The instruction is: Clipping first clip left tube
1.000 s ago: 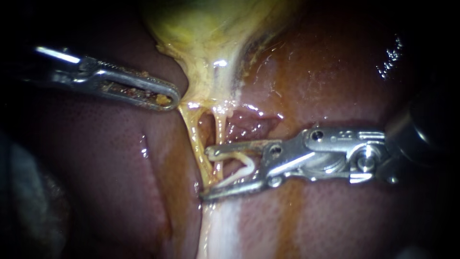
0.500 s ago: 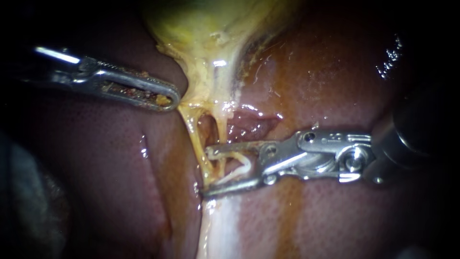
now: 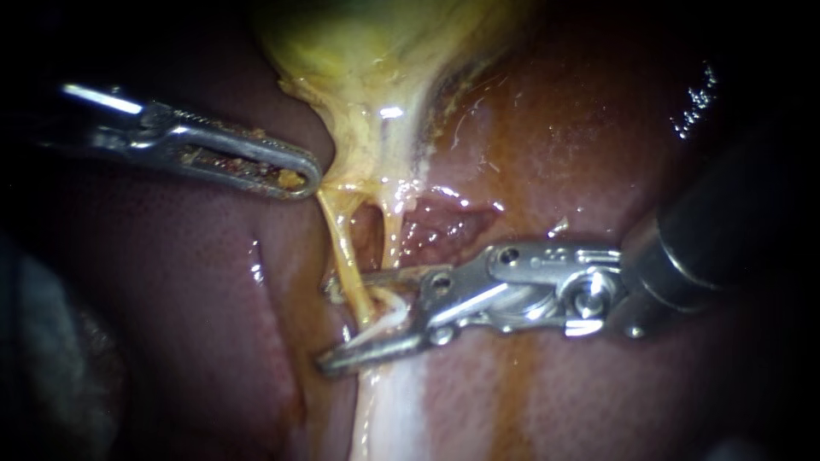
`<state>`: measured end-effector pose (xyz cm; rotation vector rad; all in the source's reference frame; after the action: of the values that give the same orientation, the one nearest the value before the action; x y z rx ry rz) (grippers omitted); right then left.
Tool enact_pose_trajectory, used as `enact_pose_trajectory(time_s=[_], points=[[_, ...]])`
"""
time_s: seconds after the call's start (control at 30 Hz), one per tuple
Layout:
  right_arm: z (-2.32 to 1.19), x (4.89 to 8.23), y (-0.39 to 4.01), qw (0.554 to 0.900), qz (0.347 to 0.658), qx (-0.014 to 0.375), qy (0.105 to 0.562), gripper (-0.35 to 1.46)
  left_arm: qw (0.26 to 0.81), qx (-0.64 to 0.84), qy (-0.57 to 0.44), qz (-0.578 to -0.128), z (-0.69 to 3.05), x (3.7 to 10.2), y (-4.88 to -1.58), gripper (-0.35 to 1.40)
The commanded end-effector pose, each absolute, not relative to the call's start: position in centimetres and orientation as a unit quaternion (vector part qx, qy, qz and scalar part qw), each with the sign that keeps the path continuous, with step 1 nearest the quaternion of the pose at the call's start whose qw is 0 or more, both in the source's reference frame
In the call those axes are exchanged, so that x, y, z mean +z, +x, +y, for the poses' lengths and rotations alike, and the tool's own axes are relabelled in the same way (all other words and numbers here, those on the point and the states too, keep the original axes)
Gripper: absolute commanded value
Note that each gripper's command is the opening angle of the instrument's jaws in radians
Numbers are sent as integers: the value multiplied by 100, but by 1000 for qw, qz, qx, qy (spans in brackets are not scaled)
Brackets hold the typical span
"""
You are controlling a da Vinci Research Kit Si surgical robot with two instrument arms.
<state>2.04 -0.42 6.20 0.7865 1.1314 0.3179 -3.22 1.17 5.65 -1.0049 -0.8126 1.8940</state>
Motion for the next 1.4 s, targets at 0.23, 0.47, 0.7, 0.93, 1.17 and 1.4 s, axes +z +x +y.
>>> enact_pose_trajectory(time_s=[0.23, 0.47, 0.7, 0.93, 1.17, 1.4], points=[[-41, 621, 211, 759, 522, 148, 361, 48, 412, 753, -399, -323, 117, 565, -322, -35], [-45, 604, 208, 752, 528, 144, 368, 49, 412, 753, -399, -323, 117, 565, -322, -35], [-60, 573, 209, 733, 543, 121, 392, 48, 412, 753, -399, -323, 117, 565, -322, -35], [-62, 554, 216, 723, 549, 117, 404, 46, 412, 753, -399, -323, 117, 565, -322, -35], [-47, 555, 214, 719, 536, 155, 414, 33, 412, 753, -399, -323, 117, 565, -322, -35], [-38, 557, 209, 722, 517, 178, 424, 7, 412, 753, -399, -323, 117, 565, -322, -35]])
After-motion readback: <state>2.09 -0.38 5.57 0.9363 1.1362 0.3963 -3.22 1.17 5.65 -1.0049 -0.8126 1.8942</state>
